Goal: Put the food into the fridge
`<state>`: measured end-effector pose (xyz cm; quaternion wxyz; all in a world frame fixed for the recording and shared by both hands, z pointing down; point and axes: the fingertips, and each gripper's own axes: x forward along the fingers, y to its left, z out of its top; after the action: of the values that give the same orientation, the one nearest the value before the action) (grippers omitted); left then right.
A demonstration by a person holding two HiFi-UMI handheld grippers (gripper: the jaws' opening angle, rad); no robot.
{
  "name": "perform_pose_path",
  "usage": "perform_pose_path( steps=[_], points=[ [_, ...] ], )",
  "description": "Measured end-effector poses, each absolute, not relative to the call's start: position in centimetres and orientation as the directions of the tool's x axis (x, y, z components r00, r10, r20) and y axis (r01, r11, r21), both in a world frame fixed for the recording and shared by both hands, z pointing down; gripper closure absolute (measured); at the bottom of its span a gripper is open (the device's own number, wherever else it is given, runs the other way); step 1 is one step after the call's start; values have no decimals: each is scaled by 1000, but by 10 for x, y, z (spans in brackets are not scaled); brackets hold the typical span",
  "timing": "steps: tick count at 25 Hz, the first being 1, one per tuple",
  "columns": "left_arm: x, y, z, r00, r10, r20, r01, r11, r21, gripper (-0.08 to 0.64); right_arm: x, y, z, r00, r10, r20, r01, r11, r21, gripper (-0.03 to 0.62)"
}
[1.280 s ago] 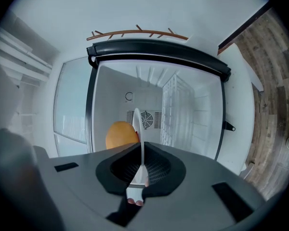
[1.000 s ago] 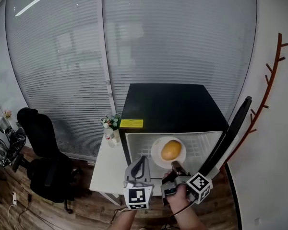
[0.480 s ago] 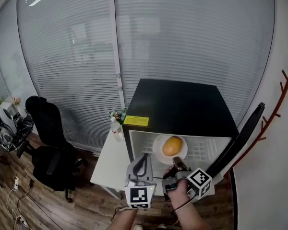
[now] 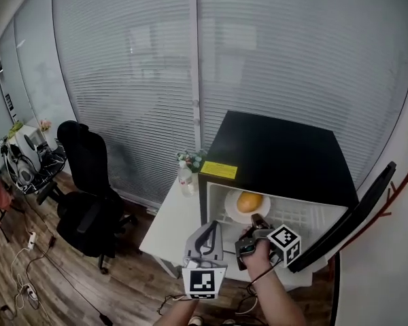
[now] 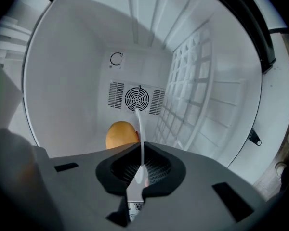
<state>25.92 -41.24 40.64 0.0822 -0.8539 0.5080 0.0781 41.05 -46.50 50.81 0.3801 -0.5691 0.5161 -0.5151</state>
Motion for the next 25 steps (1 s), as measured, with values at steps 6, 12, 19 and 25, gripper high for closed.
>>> perform_pose_path(
  steps=[6, 12, 19, 25],
  points=[
    [246, -414, 415, 438, -877, -197, -898, -438, -46, 534, 405, -487, 527, -88, -962, 259, -234, -233, -944, 560],
    [243, -418, 419, 432, -881, -193, -901, -431, -45, 535, 401, -495, 541, -86, -947, 310, -253, -280, -926, 560],
    [244, -423, 425, 441, -879, -179, -896, -442, -39, 534, 402, -498, 546, -81, -934, 349, -320, -307, -896, 558],
    [244, -425, 425, 451, -874, -181, -891, -452, -35, 535, 402, -503, 536, -71, -924, 375, -481, -297, -825, 558]
  ],
)
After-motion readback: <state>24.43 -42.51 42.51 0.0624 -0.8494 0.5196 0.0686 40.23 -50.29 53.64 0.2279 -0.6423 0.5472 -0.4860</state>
